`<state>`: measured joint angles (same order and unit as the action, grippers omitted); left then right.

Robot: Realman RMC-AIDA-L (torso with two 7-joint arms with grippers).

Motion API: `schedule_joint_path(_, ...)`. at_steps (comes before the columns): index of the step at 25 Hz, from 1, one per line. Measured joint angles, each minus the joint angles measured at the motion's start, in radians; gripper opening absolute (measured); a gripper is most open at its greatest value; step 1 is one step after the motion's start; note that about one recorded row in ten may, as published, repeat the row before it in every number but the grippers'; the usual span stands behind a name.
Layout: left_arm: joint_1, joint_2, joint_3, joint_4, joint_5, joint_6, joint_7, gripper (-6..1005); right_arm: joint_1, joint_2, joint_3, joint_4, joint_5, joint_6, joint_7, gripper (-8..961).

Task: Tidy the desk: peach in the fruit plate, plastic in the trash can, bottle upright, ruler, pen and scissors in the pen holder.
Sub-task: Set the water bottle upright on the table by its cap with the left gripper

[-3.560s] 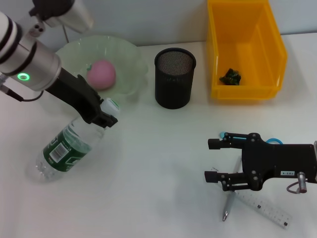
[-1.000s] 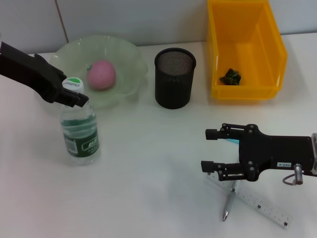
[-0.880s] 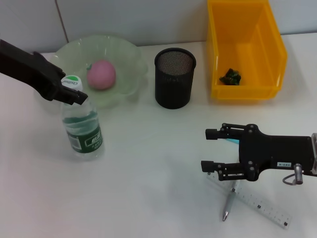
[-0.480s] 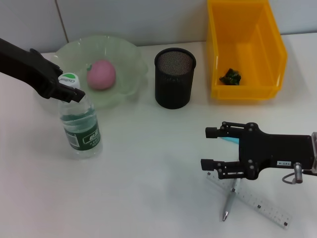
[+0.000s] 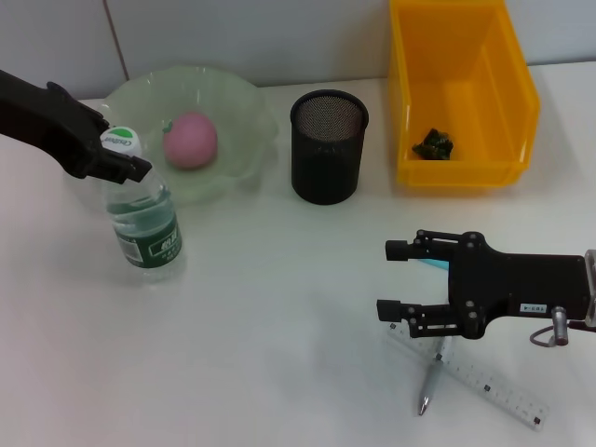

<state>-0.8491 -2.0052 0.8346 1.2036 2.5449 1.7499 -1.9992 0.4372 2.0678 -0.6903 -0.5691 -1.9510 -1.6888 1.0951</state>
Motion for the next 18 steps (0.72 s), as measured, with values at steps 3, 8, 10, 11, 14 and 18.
schedule_joint_path(3, 0.003, 0.001, 0.000, 0.000, 0.001, -0.006, 0.005, 454, 0.000, 0.001, 0.000, 0.000, 0.001, 0.000, 0.000, 786)
schedule_joint_path(8, 0.013, 0.005, 0.000, -0.004, 0.006, -0.021, 0.021, 453, 0.001, 0.001, 0.000, 0.000, 0.001, 0.000, 0.002, 787)
schedule_joint_path(10, 0.017, 0.008, 0.000, -0.011, 0.009, -0.034, 0.032, 453, 0.001, 0.001, 0.000, 0.000, 0.001, 0.000, 0.005, 787)
schedule_joint_path(11, 0.018, 0.008, 0.000, -0.011, 0.010, -0.036, 0.034, 453, 0.001, 0.002, 0.000, 0.000, 0.001, 0.000, 0.007, 787)
schedule_joint_path(14, 0.023, 0.008, 0.000, -0.012, 0.012, -0.046, 0.039, 462, 0.002, 0.003, 0.000, 0.000, 0.002, 0.000, 0.013, 786)
schedule_joint_path(18, 0.025, 0.009, 0.000, -0.013, 0.013, -0.048, 0.044, 474, 0.002, 0.005, 0.000, 0.000, 0.003, -0.001, 0.016, 786)
